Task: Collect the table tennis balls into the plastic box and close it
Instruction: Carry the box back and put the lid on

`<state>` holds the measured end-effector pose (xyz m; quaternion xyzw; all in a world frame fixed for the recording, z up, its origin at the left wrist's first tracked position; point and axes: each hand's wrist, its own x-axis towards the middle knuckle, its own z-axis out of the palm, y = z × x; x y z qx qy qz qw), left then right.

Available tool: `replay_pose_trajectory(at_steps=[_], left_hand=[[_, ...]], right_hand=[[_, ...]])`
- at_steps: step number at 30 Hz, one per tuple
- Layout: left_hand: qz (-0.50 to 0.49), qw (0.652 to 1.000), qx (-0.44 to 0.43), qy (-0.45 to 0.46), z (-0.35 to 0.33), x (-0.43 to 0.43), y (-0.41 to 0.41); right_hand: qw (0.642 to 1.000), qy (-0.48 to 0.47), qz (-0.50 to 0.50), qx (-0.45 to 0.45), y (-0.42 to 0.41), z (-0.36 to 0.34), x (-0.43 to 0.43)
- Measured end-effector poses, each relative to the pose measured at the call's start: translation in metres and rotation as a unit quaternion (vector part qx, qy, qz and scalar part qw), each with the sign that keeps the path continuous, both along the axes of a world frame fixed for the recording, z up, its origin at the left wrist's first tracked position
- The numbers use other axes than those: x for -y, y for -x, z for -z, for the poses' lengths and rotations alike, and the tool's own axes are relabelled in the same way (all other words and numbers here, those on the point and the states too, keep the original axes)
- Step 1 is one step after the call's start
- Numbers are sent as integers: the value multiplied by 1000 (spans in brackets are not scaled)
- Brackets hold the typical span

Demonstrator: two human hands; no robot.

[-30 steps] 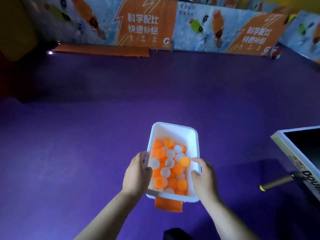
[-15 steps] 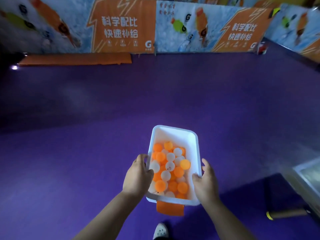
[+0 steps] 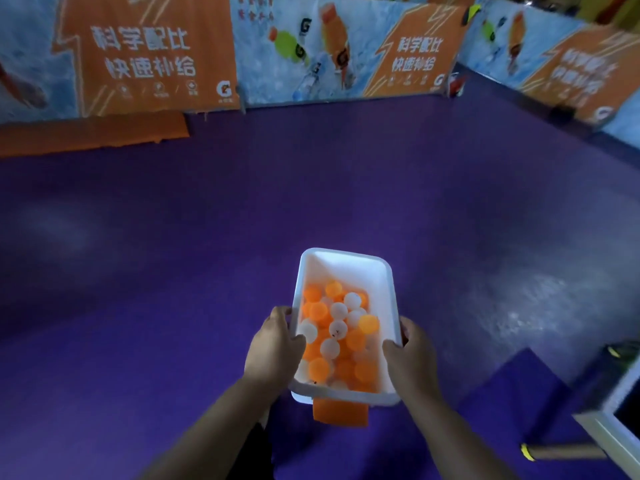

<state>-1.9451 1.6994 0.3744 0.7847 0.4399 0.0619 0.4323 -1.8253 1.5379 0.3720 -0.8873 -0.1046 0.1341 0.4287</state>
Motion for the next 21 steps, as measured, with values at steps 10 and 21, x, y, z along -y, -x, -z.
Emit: replay_pose_trajectory(at_steps=[10,21], left_hand=[[103,994,26,4,-19,-170,-176],[218,976,3,24,9,-204,-383]], right_hand=[[985,-28,161,-54,-133,-9,-145],[954,-13,291,-66,-301,11,-165]])
